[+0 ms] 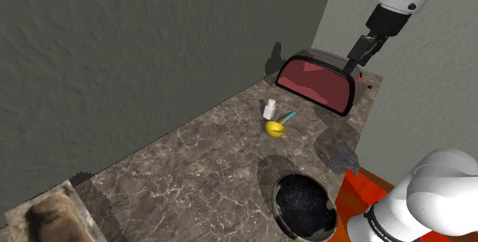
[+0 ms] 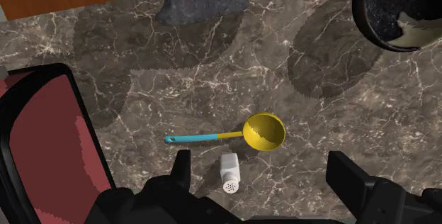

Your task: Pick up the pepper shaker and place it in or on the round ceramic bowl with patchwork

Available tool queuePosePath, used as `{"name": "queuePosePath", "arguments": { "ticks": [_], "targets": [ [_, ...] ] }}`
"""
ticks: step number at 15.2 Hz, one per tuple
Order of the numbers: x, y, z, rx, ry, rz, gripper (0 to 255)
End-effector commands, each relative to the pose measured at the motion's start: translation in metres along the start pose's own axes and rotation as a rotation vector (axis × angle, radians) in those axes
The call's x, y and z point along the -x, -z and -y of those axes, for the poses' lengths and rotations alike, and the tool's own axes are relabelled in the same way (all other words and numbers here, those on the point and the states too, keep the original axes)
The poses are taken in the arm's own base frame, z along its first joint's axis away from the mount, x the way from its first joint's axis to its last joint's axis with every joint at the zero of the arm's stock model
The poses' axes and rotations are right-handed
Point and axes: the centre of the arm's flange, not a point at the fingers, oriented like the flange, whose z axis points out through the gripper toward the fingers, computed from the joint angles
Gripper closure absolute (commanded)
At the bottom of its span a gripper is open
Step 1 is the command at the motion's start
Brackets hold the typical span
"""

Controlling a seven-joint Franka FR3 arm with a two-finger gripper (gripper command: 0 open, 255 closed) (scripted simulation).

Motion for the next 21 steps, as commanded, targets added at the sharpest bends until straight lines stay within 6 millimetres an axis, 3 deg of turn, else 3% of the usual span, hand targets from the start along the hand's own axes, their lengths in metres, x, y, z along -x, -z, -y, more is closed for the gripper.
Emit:
{"name": "queuePosePath", "arguments": {
  "ticks": [1, 21],
  "targets": [
    [0.000, 0.000, 0.000, 0.000, 0.000, 0.000, 0],
    [-0.202, -0.206, 0.008, -0.001, -0.004, 0.216, 0]
  ]
}}
